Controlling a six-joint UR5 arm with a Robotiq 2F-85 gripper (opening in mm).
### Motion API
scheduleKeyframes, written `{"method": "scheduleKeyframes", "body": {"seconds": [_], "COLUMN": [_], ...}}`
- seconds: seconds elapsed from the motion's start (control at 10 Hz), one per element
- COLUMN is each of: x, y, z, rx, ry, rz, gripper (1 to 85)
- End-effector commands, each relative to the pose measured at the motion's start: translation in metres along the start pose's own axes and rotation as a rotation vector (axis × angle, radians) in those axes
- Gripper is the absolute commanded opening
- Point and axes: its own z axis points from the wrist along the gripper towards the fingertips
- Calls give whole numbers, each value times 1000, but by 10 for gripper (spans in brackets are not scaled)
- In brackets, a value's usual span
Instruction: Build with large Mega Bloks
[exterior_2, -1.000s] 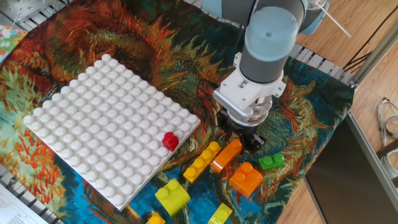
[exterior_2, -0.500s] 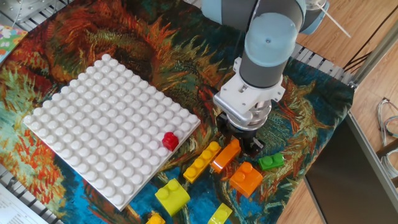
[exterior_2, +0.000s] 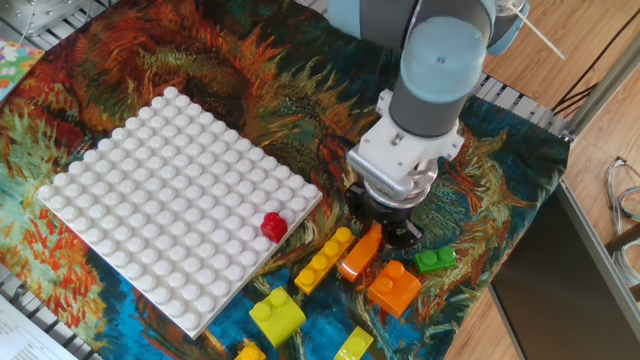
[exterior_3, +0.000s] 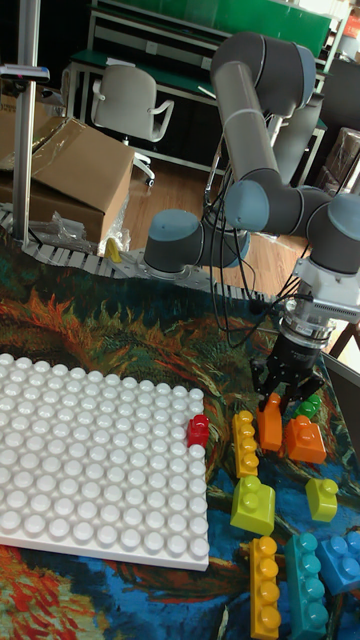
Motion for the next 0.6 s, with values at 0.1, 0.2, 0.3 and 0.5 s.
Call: {"method": "scheduleKeyframes", "body": {"seconds": [0.1, 0.2, 0.3, 0.5], "x": [7, 9, 9, 0], "y": [7, 10, 11, 12], "z": [-34, -34, -34, -34], "rx": [-52, -66, -70, -73], "ry": [23, 28, 28, -7], "rz": [-10, -8, -9, -8], "gripper": [13, 13, 13, 13]}}
